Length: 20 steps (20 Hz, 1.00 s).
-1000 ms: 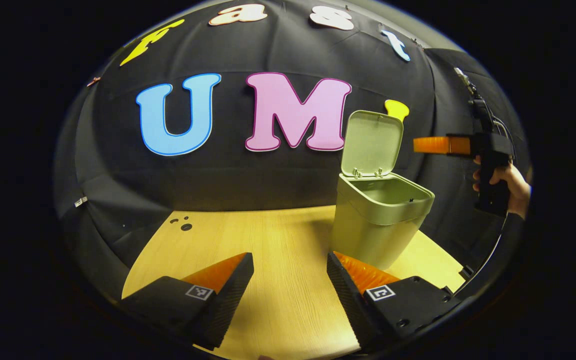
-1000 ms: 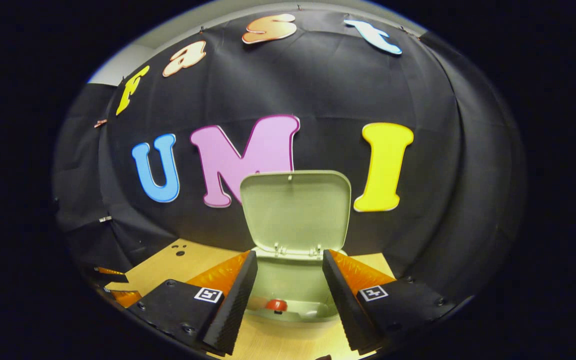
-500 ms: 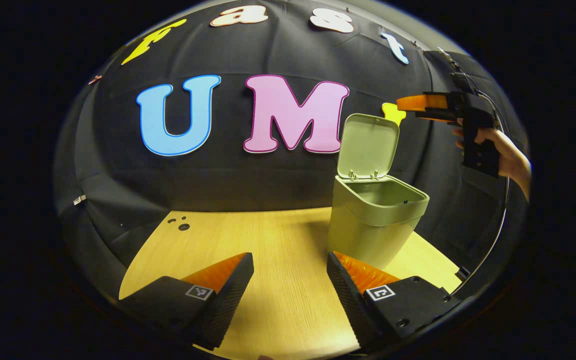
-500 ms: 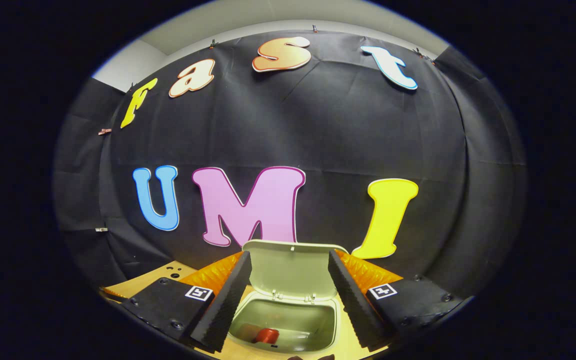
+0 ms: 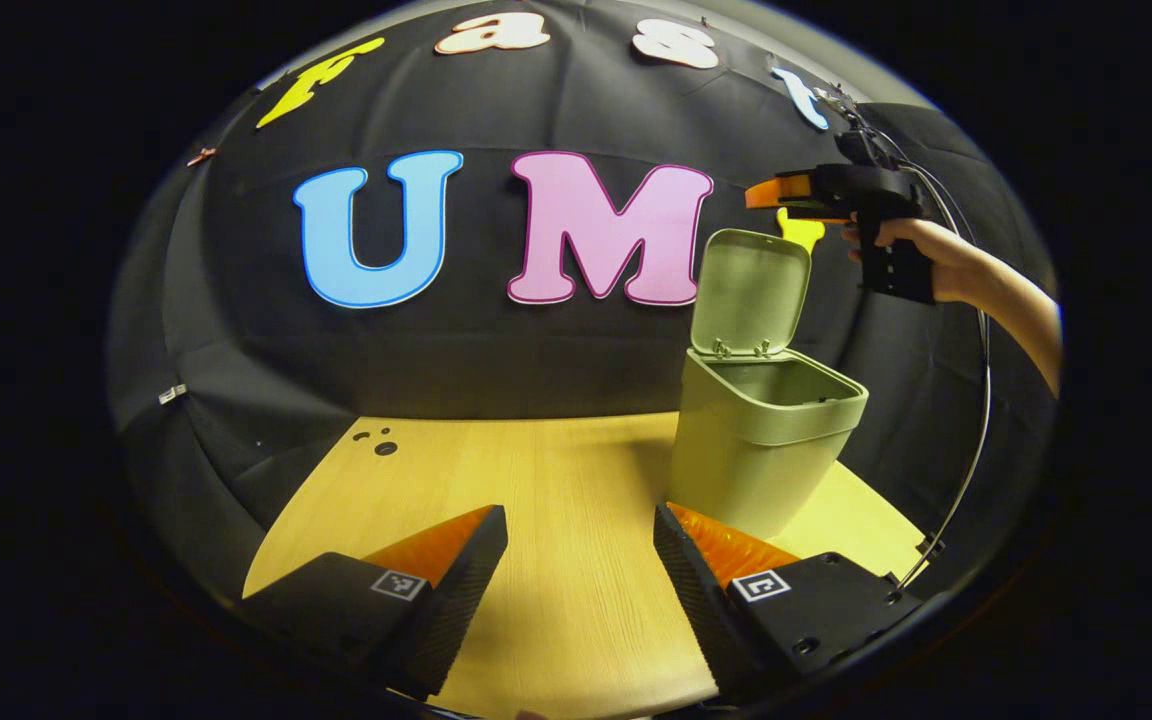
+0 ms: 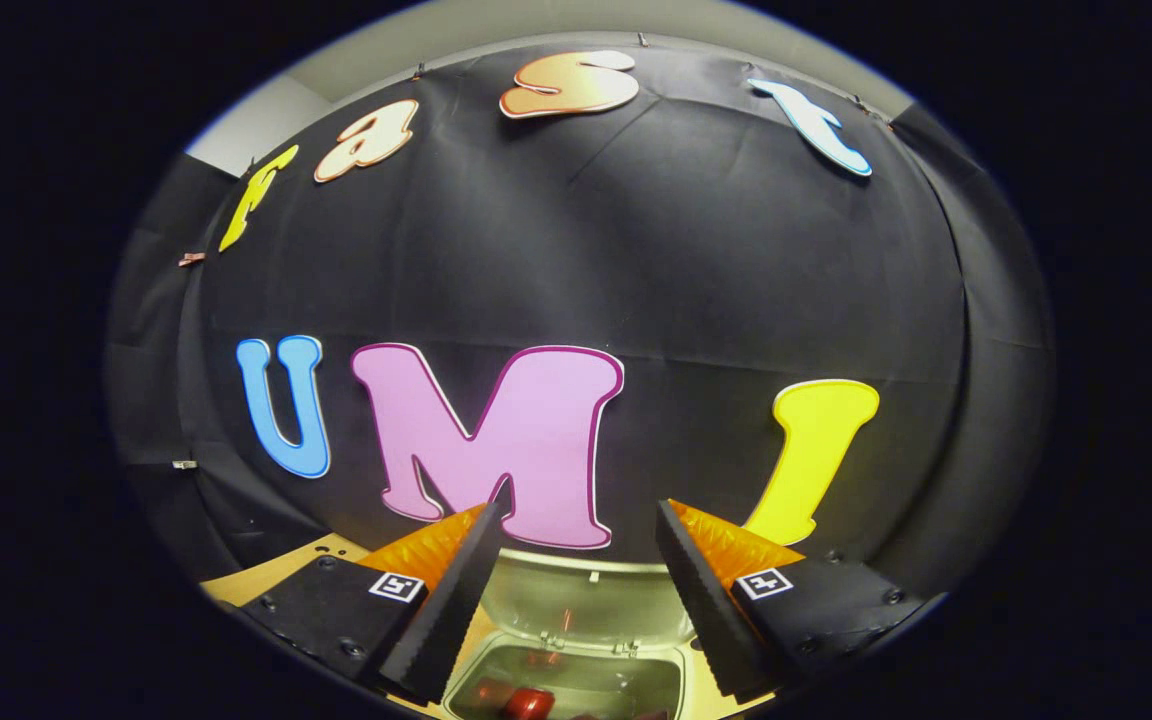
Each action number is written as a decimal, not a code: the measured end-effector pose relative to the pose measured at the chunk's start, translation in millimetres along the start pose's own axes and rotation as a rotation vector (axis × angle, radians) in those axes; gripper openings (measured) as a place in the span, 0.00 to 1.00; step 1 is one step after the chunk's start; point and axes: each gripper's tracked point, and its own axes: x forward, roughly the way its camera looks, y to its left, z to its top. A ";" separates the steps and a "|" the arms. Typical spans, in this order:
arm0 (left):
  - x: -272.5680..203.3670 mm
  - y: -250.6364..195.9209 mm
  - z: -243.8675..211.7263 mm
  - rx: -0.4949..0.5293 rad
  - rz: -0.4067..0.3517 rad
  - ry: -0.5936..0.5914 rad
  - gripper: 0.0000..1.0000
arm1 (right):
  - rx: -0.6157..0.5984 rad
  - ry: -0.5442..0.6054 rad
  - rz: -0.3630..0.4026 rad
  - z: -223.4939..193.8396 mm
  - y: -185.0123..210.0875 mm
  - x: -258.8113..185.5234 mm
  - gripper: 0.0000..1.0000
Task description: Press the lid of the desktop garbage bin to open it, pick up the crumpled paper on the desktop and throw it into the bin, then pick up the pop can on the desktop and drop it into the bin, and finally close the garbage bin lid.
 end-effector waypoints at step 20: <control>0.8 -11.7 -7.6 -0.004 -0.023 0.023 0.95 | 0.006 0.118 0.026 -89.2 10.4 -68.7 0.98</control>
